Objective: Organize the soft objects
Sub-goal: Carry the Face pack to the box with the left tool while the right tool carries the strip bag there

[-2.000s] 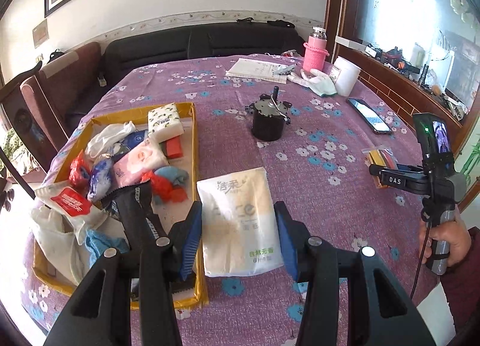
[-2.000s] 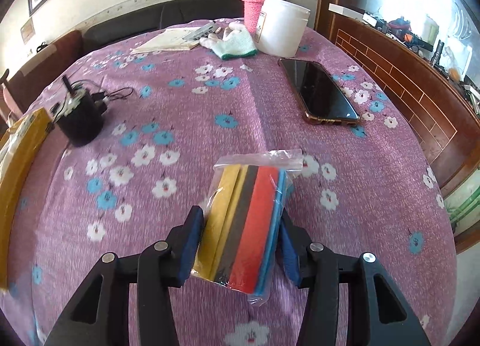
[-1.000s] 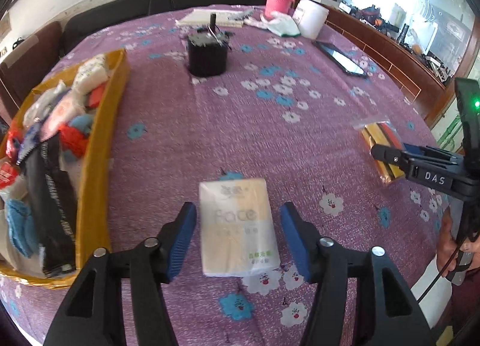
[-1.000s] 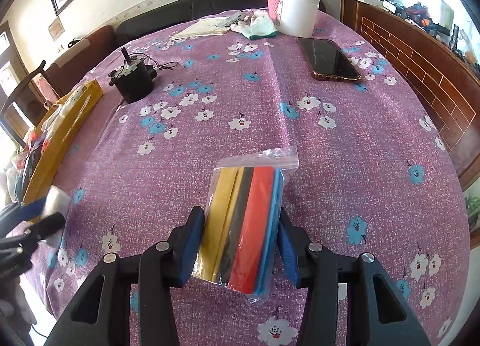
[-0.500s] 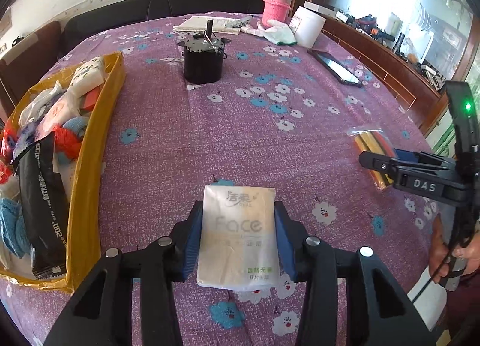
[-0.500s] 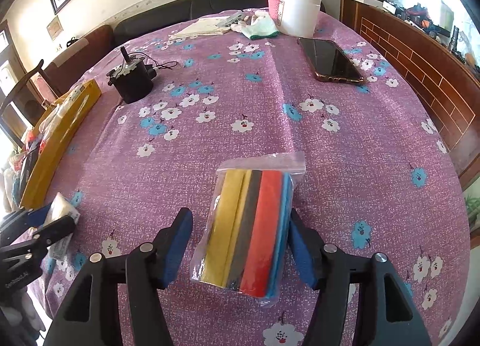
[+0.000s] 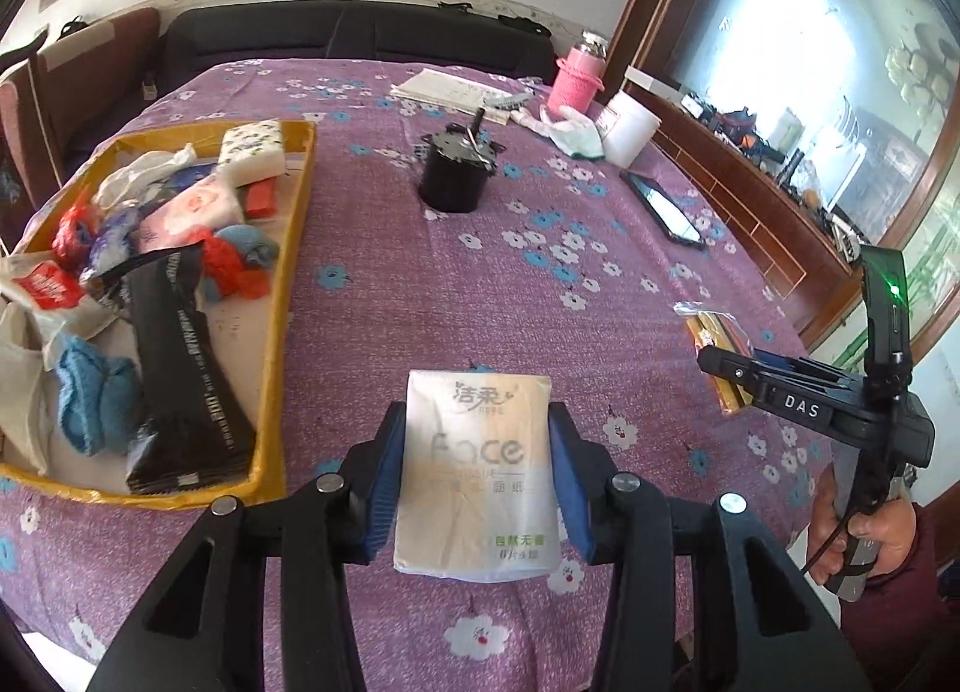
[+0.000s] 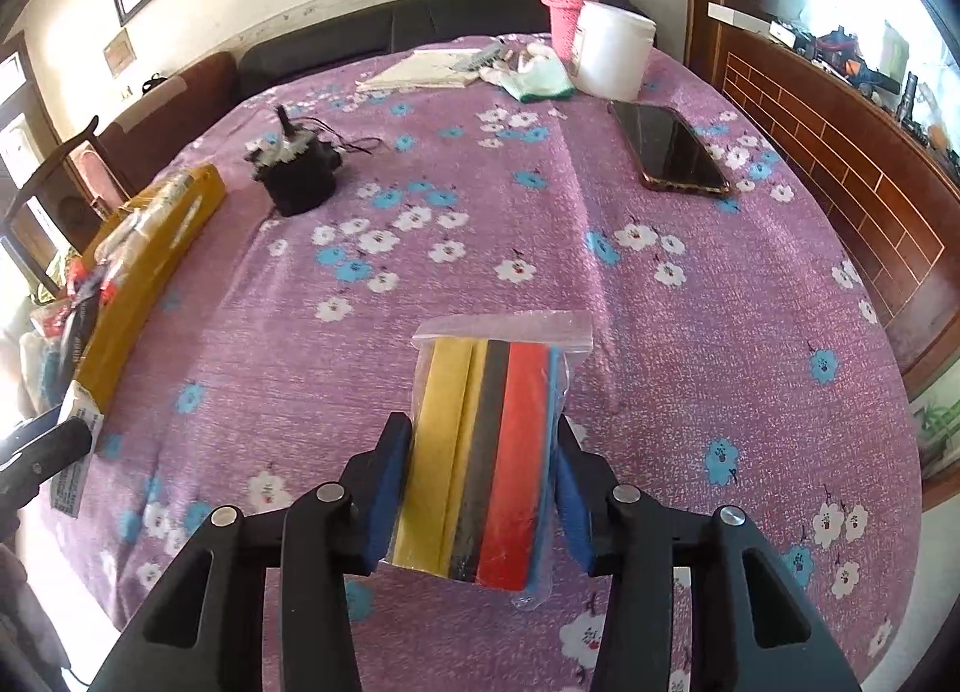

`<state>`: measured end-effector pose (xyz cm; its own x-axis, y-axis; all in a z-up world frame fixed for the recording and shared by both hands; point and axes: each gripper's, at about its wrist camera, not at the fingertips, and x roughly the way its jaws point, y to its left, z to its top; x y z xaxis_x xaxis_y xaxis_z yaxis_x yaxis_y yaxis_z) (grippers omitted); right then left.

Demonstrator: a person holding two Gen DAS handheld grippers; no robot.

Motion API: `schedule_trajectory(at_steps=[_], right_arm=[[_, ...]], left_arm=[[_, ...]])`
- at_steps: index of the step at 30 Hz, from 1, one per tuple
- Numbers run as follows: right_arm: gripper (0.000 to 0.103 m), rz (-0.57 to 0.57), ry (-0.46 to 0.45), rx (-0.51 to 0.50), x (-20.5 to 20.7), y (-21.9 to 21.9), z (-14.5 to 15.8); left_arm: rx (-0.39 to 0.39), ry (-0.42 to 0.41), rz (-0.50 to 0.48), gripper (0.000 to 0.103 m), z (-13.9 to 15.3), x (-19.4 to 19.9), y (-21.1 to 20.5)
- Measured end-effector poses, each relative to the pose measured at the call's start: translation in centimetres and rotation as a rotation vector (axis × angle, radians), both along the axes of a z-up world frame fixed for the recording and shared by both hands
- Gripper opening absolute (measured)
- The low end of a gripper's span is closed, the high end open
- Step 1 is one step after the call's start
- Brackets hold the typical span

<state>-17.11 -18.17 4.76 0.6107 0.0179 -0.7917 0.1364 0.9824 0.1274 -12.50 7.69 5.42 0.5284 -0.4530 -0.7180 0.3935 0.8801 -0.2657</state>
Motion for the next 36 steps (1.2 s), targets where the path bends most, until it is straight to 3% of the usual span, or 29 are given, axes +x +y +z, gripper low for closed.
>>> schedule_trajectory(at_steps=[15, 28, 36], right_arm=[[0.049, 0.181, -0.109, -0.013, 0.0, 7.9, 5.3], [0.049, 0.306, -0.108, 0.01, 1.9, 13.2, 6.1], [0.049, 0.386, -0.086, 0.015, 3.6, 16.8, 6.0]], left_arm=[[-0.067, -0.049, 0.17, 0.044, 2.7, -0.5, 8.5], [-0.118, -0.057, 0.402, 0.044, 3.0, 0.6, 17.9], [-0.114, -0.041, 0.438, 0.044, 2.2, 1.6, 20.0]])
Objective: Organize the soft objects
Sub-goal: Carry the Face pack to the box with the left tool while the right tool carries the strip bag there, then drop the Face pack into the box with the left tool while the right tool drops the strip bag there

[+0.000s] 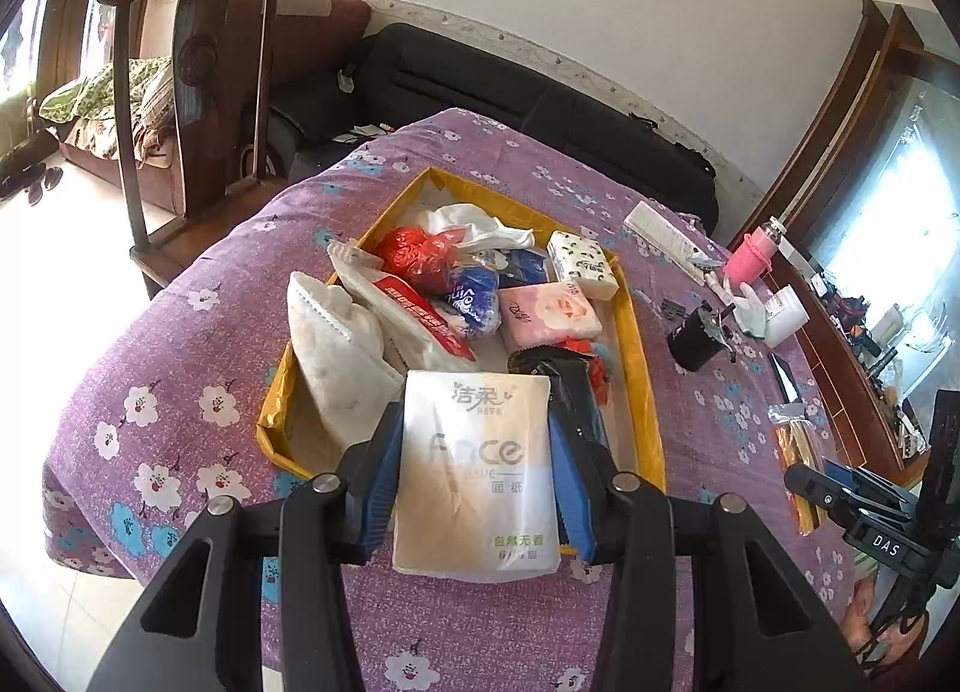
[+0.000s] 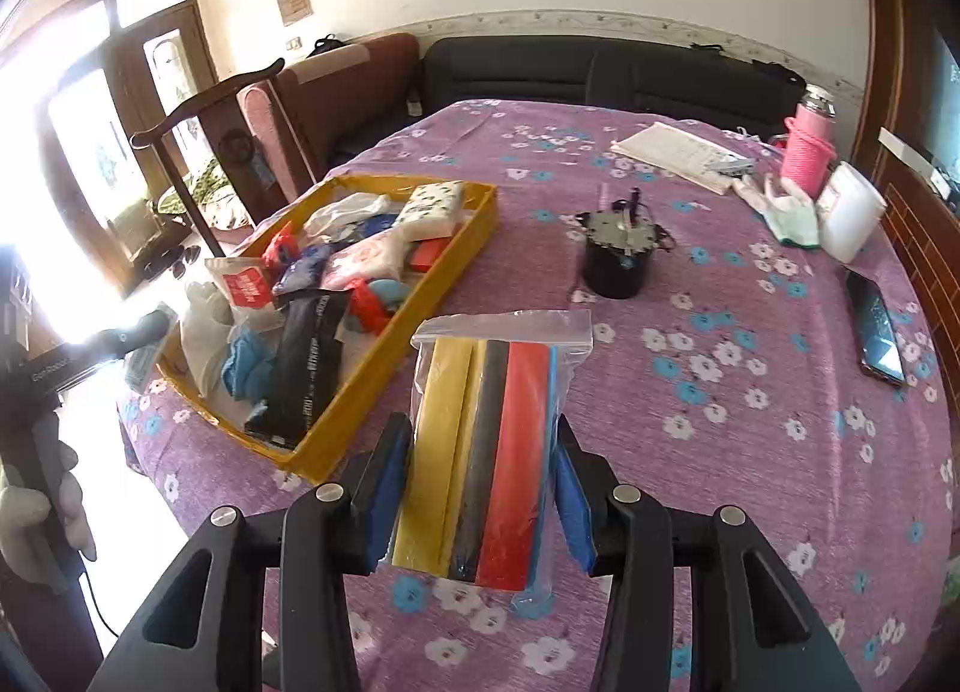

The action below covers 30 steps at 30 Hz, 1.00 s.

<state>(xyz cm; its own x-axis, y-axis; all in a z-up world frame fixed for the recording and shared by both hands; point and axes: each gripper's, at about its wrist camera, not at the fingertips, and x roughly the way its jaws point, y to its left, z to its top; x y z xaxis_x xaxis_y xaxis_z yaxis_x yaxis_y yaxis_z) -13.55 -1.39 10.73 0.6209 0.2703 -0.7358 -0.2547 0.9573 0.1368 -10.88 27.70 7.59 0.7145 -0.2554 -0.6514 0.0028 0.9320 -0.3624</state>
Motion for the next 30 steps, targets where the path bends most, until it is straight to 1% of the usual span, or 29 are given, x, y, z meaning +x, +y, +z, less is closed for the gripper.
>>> schedule_trajectory(at_steps=[4, 11, 17, 19, 23, 27, 30], right_arm=[[0.049, 0.037, 0.024, 0.011, 1.2, 2.0, -0.2], [0.049, 0.106, 0.032, -0.025, 2.9, 6.0, -0.4], [0.049, 0.13, 0.045, -0.044, 4.6, 8.5, -0.7], [0.049, 0.138, 0.053, -0.044, 5.2, 9.3, -0.9], [0.049, 0.149, 0.071, -0.022, 6.2, 10.7, -1.2], [0.049, 0.16, 0.102, 0.047, 7.5, 11.8, -1.8], [0.049, 0.139, 0.124, 0.063, 8.8, 12.3, -2.8]], left_arm=[[-0.001, 0.029, -0.015, 0.044, -1.1, 1.2, -0.2], [0.031, 0.066, -0.033, 0.044, -2.7, 3.5, -0.5], [0.036, 0.093, -0.018, 0.044, -3.9, 5.0, 0.2], [0.047, 0.086, -0.018, 0.044, -3.9, 5.1, 0.1], [0.072, 0.083, -0.025, 0.045, -4.3, 5.3, -0.4], [0.09, 0.074, -0.021, 0.045, -4.5, 5.4, -0.6], [0.102, 0.069, -0.02, 0.045, -4.6, 5.4, -0.8]])
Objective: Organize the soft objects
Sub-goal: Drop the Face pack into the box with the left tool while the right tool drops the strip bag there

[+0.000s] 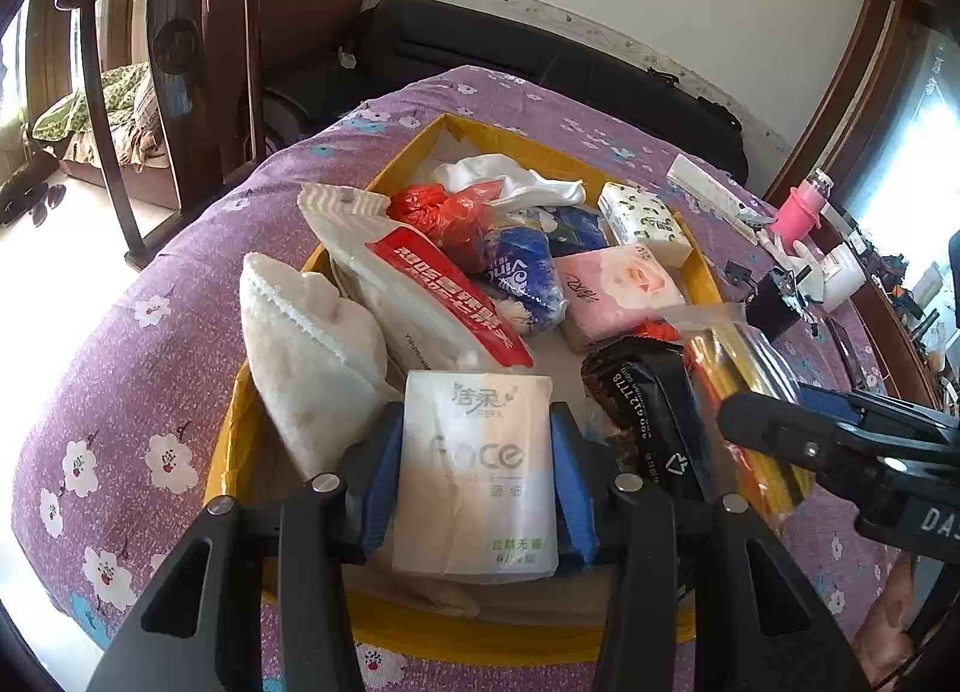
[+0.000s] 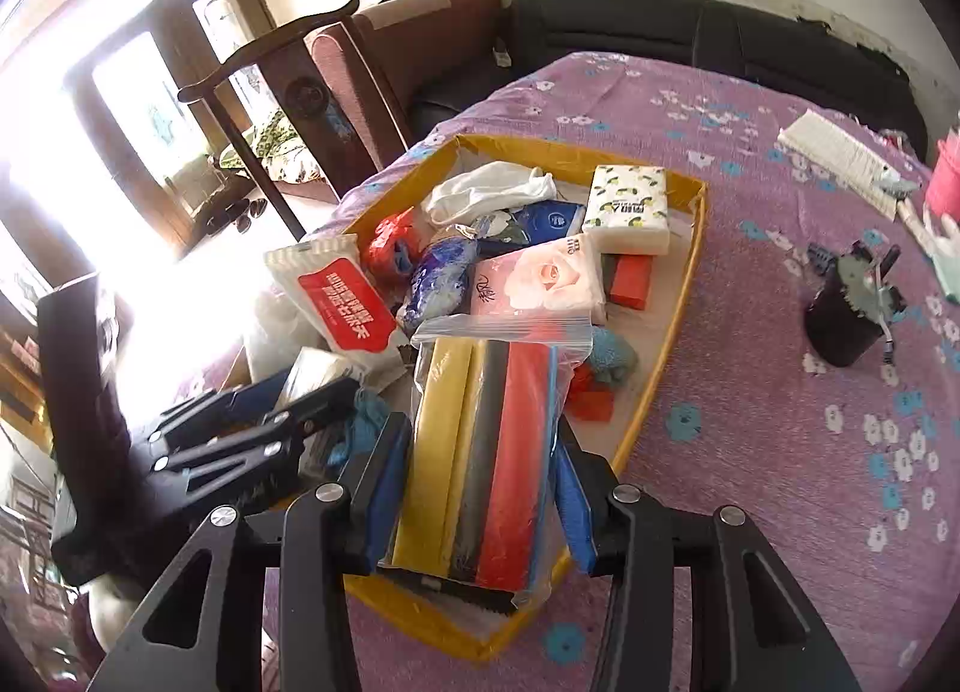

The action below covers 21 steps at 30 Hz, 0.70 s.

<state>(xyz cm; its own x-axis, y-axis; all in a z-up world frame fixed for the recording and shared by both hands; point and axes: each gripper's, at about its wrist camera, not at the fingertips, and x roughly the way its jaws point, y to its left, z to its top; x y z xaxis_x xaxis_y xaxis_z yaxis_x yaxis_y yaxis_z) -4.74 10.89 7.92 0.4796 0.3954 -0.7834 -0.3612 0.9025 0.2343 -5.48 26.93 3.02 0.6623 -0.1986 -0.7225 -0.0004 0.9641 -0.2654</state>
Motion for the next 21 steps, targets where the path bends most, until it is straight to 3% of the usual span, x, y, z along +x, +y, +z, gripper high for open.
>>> schedule_trajectory(at_steps=[11, 21], right_arm=[[0.049, -0.099, 0.028, -0.067, 3.0, -0.9, -2.3], [0.051, -0.08, -0.074, -0.265, 2.5, 1.6, -2.9]], left_arm=[[0.013, -0.001, -0.013, 0.046, -0.4, 0.2, -0.4], [0.032, 0.0, -0.01, 0.046, -0.6, 0.3, -0.8]])
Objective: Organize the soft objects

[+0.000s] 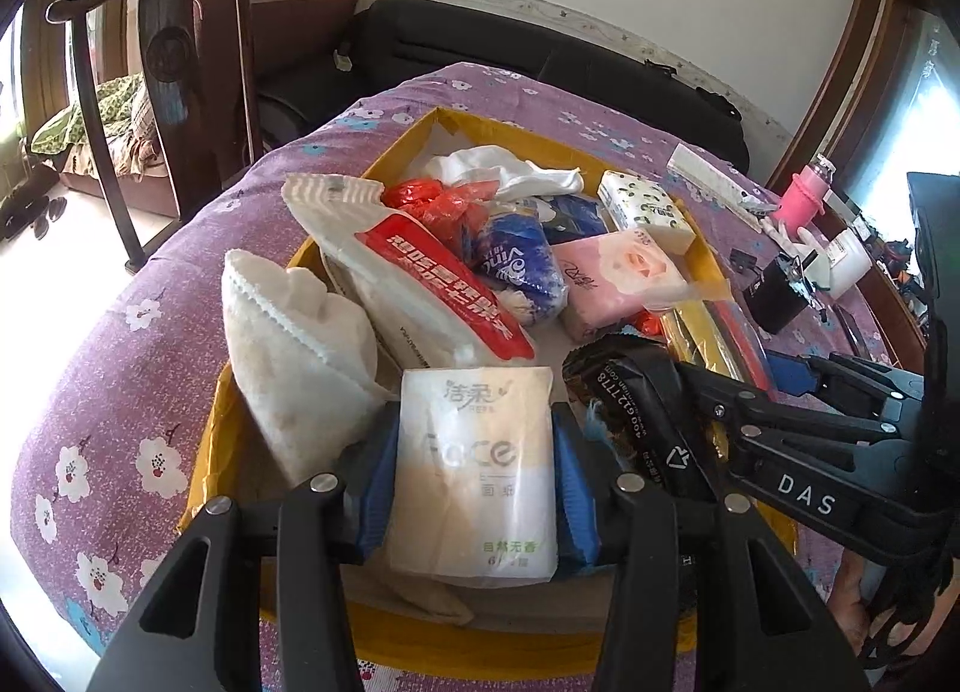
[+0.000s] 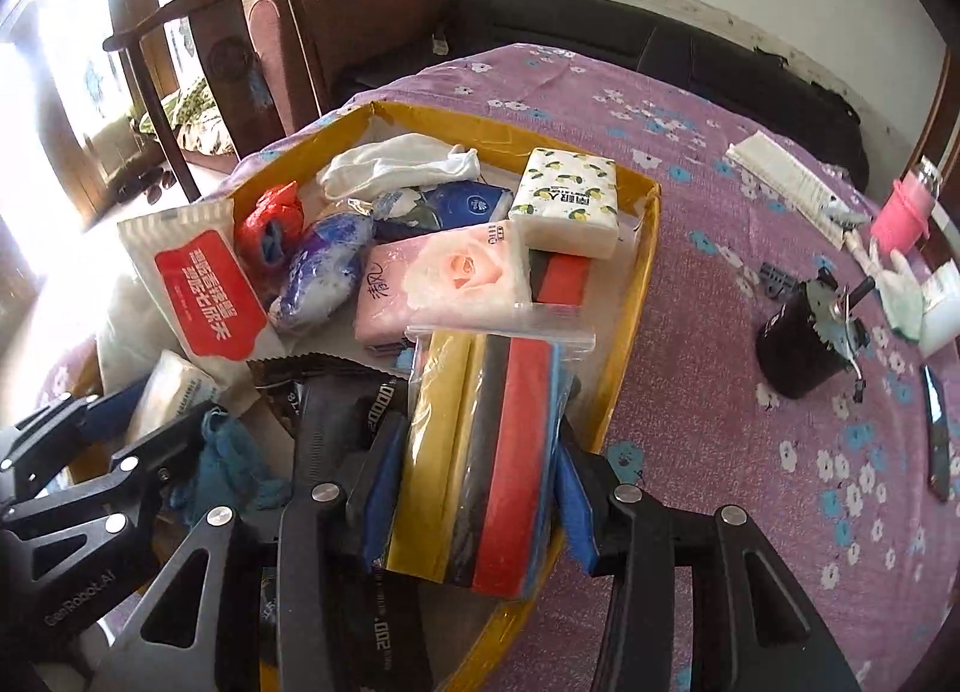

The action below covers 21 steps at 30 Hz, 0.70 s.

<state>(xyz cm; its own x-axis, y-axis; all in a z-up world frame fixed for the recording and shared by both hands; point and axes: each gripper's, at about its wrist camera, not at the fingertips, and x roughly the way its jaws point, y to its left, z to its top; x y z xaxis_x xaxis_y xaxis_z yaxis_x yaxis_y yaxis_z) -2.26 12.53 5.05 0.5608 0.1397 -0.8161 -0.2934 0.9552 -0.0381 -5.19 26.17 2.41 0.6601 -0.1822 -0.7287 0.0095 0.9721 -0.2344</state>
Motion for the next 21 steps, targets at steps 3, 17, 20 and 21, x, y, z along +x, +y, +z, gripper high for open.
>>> schedule_trajectory(at_steps=[3, 17, 20, 21], right_arm=[[0.065, 0.012, -0.03, 0.023, -0.7, -0.5, 1.0], [0.087, -0.036, -0.197, 0.101, -5.7, -5.0, 6.1], [0.087, -0.048, -0.205, 0.105, -6.9, -6.2, 6.1], [0.087, -0.053, -0.208, 0.108, -7.2, -6.6, 6.1]], left_arm=[[0.0, 0.0, 0.0, 0.047, 0.0, 0.0, 0.0], [-0.021, 0.017, -0.005, 0.07, 0.6, -0.2, -0.5], [0.0, -0.001, 0.027, 0.088, 1.5, -1.1, -0.7], [0.001, -0.013, 0.04, 0.09, 1.9, -1.5, -0.7]])
